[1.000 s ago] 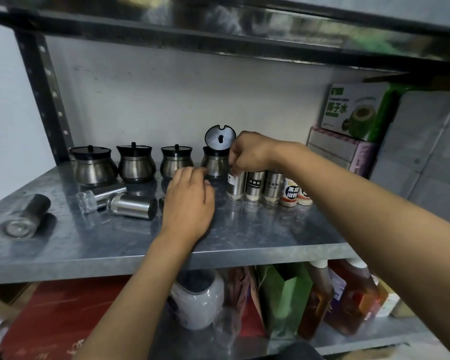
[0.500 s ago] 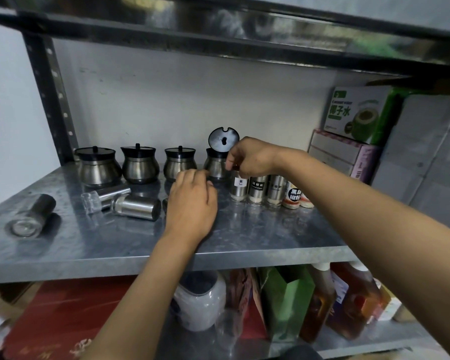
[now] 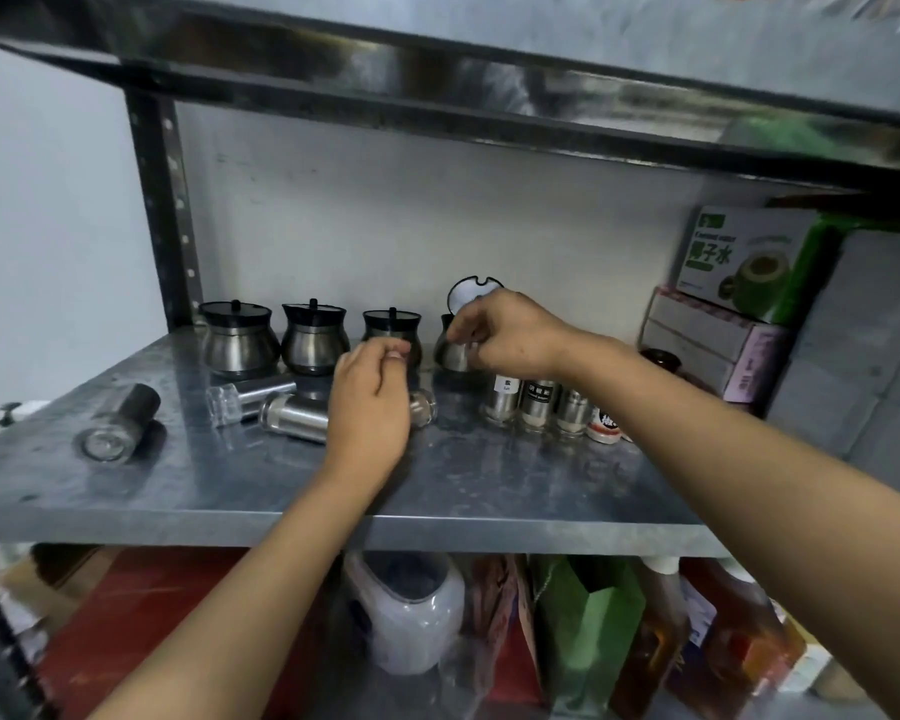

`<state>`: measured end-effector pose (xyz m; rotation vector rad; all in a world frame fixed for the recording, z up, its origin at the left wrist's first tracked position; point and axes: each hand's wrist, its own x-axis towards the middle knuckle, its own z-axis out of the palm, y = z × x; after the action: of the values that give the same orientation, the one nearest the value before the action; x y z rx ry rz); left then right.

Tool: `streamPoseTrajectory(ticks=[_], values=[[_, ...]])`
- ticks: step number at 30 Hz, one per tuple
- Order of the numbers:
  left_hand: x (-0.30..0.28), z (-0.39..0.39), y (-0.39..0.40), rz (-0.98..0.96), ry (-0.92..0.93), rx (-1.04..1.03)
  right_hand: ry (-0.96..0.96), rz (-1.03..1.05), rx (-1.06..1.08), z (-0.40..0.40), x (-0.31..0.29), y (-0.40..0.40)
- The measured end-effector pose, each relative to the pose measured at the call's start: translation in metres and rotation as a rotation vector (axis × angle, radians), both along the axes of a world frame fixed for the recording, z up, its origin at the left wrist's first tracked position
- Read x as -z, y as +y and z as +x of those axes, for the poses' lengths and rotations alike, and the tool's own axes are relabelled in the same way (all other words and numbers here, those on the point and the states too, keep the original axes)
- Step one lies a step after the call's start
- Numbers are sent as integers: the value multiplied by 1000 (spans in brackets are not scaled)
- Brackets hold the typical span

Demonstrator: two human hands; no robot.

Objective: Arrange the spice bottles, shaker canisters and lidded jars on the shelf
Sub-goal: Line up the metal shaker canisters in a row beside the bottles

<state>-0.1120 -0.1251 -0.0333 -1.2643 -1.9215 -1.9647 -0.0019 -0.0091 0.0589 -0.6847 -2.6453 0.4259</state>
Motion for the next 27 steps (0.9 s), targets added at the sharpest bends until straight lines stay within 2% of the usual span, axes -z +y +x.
streamPoseTrajectory(ticks=[5, 10, 14, 18, 27], values=[[4, -25, -23, -43, 82, -55, -78, -28, -95, -19, 9, -16], [9, -41, -32, -186, 248, -127, -158, 36, -111, -32, 18, -27], [8, -43, -34, -194, 242, -177, -240, 63, -156, -44, 24, -38], [8, -43, -40, -137, 150, -293, -383, 210, -225, -56, 33, -55], [7, -39, -40, -153, 226, -285, -346, 504, -243, -49, 32, -57]])
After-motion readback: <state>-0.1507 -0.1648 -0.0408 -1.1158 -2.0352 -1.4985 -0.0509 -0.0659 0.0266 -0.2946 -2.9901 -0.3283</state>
